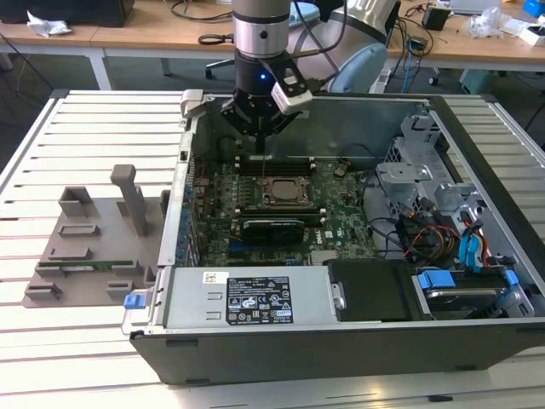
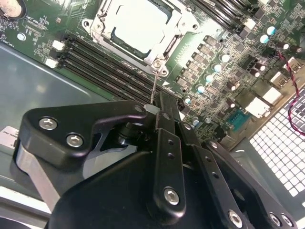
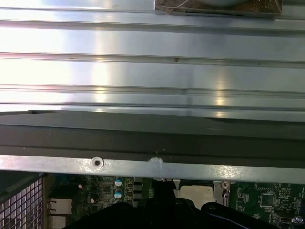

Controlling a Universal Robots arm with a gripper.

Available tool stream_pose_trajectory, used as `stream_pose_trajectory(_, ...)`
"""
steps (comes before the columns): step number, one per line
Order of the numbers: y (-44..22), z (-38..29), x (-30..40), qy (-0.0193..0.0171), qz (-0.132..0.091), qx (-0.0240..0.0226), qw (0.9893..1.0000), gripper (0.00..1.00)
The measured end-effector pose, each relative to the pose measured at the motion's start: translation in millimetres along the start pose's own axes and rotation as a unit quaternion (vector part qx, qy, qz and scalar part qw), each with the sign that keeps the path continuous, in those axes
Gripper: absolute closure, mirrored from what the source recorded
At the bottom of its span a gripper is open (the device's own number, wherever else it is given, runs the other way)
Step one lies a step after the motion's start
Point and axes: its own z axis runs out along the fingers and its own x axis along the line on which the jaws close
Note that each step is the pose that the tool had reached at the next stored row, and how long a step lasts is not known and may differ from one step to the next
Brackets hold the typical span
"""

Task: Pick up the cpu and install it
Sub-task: 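Install the first cpu locking lever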

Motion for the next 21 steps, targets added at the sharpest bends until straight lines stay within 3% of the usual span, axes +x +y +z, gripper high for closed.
stream_pose_trajectory(12,-0.2,1.0,-10.0,0.0001,0.000,0.0000,1.0000,0.89)
stream_pose_trajectory(17,-0.3,1.2,-10.5,0.0002,0.000,-0.0001,1.0000,0.89)
stream_pose_trajectory(19,-2.3,1.7,-10.2,0.0001,0.000,-0.0018,1.0000,0.89)
stream_pose_trajectory(21,-9.0,3.2,-9.8,0.0000,0.000,-0.0076,1.0000,0.89)
